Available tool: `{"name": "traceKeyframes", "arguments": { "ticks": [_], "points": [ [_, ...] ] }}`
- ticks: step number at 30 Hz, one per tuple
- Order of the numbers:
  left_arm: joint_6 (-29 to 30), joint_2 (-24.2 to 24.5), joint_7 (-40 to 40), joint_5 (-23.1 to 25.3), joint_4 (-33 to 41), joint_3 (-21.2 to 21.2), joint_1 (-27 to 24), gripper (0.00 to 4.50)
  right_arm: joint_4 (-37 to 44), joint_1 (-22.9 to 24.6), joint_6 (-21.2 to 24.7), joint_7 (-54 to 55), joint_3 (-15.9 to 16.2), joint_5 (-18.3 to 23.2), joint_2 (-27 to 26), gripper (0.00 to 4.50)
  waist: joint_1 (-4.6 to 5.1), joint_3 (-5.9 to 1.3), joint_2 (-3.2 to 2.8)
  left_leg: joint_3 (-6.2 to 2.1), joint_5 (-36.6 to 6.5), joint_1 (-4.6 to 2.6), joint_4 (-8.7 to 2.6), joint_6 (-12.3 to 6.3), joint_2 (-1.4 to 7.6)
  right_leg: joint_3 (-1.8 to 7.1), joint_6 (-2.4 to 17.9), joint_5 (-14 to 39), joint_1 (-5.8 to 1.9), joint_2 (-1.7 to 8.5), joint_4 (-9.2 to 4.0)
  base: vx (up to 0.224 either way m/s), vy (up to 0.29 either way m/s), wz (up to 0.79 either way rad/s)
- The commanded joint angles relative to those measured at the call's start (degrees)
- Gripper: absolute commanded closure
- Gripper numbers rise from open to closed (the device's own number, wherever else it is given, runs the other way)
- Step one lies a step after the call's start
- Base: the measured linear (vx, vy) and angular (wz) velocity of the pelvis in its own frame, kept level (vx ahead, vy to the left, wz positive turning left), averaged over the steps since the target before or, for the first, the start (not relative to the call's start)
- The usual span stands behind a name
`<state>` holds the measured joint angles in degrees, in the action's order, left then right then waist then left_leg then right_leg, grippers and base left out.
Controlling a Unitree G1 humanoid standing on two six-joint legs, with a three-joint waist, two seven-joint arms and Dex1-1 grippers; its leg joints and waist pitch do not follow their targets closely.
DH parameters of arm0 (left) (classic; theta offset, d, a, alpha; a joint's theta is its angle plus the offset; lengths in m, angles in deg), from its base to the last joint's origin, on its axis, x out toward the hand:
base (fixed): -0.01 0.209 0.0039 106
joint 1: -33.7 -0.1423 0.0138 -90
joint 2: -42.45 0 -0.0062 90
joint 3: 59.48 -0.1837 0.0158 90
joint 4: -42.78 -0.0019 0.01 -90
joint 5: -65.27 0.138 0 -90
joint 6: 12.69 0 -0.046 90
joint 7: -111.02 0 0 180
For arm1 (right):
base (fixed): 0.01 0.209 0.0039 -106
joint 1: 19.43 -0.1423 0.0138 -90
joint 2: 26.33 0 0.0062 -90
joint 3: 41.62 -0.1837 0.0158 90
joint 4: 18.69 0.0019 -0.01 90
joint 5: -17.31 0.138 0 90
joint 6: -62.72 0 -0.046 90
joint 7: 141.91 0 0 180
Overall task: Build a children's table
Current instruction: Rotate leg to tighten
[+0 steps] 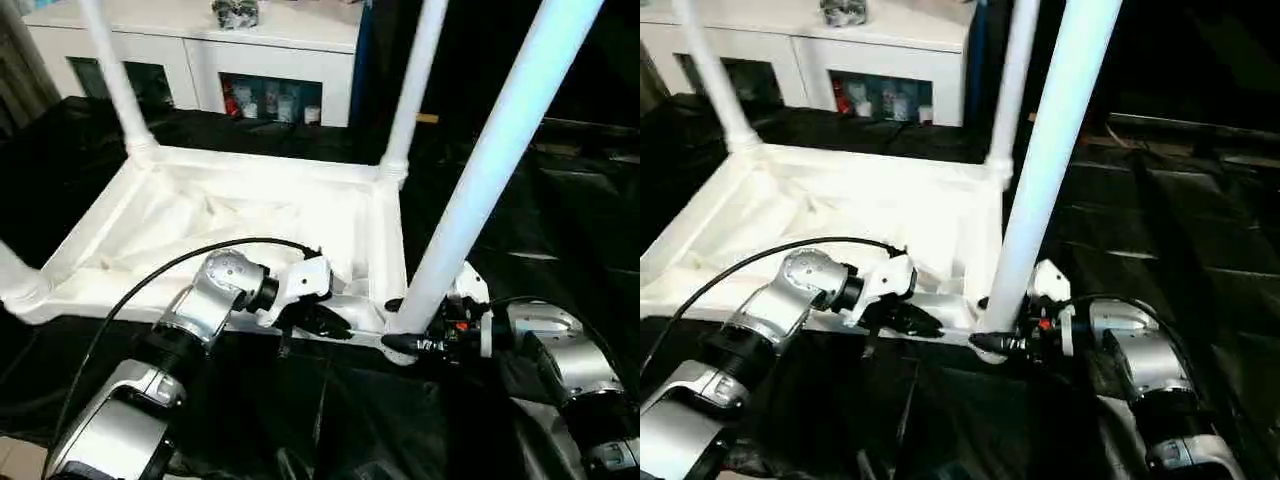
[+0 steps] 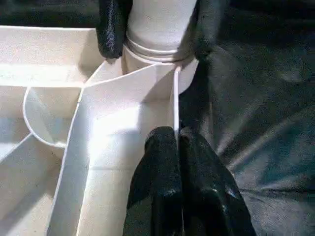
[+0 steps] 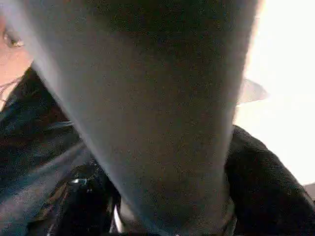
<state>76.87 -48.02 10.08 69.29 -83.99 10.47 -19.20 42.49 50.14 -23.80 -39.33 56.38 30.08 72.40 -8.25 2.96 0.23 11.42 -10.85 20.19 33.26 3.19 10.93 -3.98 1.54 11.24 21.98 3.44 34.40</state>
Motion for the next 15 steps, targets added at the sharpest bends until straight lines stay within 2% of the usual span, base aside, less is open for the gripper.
{"name": "traceKeyframes", "arguments": {
  "ticks": [1, 3, 8, 12, 14, 15],
  "points": [
    [-0.7, -1.2, -0.9, -1.3, 2.0, -0.4, 0.8, 4.5, 1.5, 1.2, 1.2, -3.9, 5.4, -0.7, -1.3, 1.7, 0.26, -3.35, 0.29, -1.46, -10.0, -0.58, -3.68, -4.03, 3.44, 3.04, 12.7, 11.3, -2.25, 5.76, -4.16, 0.0, 0.0, 0.0],
    [-0.8, -0.8, -1.1, -1.2, 1.9, -0.1, 0.7, 4.5, 1.5, 1.3, 1.4, -4.1, 5.5, -0.7, -1.6, 1.83, 0.17, -3.37, 0.51, -1.5, -9.6, -0.49, -3.69, -3.91, 3.39, 3.04, 12.3, 11.5, -2.34, 5.77, -4.06, 0.0, 0.0, 0.0],
    [-0.7, -0.6, -1.7, -1.1, 2.1, 0.1, 0.4, 4.5, 1.3, 1.8, 0.9, -2.5, 4.7, -0.7, -2.4, 1.92, 0.17, -3.43, 0.49, -1.47, -8.8, -0.41, -3.59, -4.17, 3.35, 3.01, 12.2, 10.6, -2.31, 5.76, -3.97, 0.0, 0.0, 0.0],
    [0.2, -1.5, -6.1, -0.1, 1.3, 0.9, 0.8, 4.5, -2.2, 1.2, -0.9, 5.8, 1.5, -1.3, -5.6, 1.93, 0.31, -3.33, 0.37, -1.5, -9.7, -0.45, -3.74, -3.61, 3.38, 3.01, 11.9, 12.6, -2.14, 5.89, -4.19, 0.0, 0.0, 0.0],
    [1.1, -3.4, -11.6, 0.8, -0.2, 2.0, 1.7, 4.5, -6.6, -0.2, -2.4, 17.3, -1.1, -2.8, -9.8, 1.94, 0.77, -3.02, 0.38, -1.58, -11.6, -0.51, -3.96, -2.46, 3.22, 3.03, 11.3, 16.2, -1.95, 5.99, -4.61, 0.0, 0.0, 0.0],
    [1.1, -3.5, -12.0, 0.8, -0.3, 2.1, 1.8, 4.5, -6.9, -0.3, -2.5, 18.2, -1.3, -3.0, -10.1, 1.94, 1.24, -2.86, 0.41, -1.86, -13.6, -0.64, -4.24, -1.37, 3.05, 2.88, 10.3, 20.8, -1.97, 6.16, -5.14, 0.0, 0.0, 0.0]
  ]
}}
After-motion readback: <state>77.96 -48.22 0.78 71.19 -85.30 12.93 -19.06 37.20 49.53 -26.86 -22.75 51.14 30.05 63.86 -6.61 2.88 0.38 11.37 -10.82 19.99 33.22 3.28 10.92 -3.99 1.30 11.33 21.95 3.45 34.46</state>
